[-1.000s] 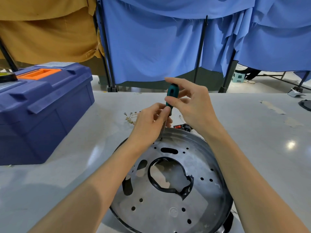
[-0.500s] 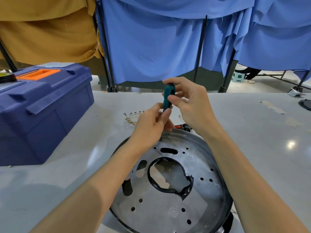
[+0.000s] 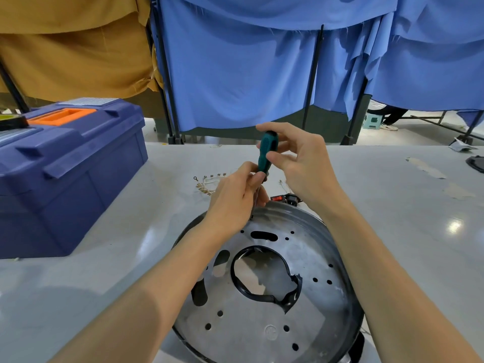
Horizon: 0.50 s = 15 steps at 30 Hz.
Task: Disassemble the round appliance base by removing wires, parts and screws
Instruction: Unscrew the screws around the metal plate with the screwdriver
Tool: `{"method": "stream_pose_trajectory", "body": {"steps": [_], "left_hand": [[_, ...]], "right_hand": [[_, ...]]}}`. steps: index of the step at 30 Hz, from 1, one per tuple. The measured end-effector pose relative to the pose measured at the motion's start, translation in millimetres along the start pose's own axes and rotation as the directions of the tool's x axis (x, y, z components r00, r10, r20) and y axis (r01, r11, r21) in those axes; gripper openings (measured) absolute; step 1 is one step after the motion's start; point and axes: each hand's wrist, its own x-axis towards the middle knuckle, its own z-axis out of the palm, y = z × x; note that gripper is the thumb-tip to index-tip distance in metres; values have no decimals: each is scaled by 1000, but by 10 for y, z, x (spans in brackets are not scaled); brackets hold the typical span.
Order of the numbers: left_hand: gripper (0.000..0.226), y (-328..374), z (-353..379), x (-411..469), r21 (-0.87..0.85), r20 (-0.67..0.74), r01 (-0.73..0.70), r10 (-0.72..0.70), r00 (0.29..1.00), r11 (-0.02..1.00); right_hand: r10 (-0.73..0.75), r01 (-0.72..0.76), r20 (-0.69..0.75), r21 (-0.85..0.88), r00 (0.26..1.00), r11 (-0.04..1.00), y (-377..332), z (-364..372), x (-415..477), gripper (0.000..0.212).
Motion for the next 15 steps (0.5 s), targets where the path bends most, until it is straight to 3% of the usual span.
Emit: {"method": "stream_pose_trajectory", "body": {"steps": [4,7,12,15], "left_hand": [[20,-20,-9,1,-47,-48,31,-33,998,998],[27,-10,-8,-10,-69,-60,46,-51,997,997],[23,13,0,-8,-8,-11,7,-7,1000,1000],[18,16,-3,0,-23,-33,46,-47,998,999]], "right_hand": [[-15,15,50,10,999,1000,-3,44,-22,35],[-34,34,8,-21,999,999,2,49,-15,29],[-14,15,8,-76,1000,997,1,34,-3,42],[-5,5,11,-16,1000,1000,-10,29,-10,36]]}}
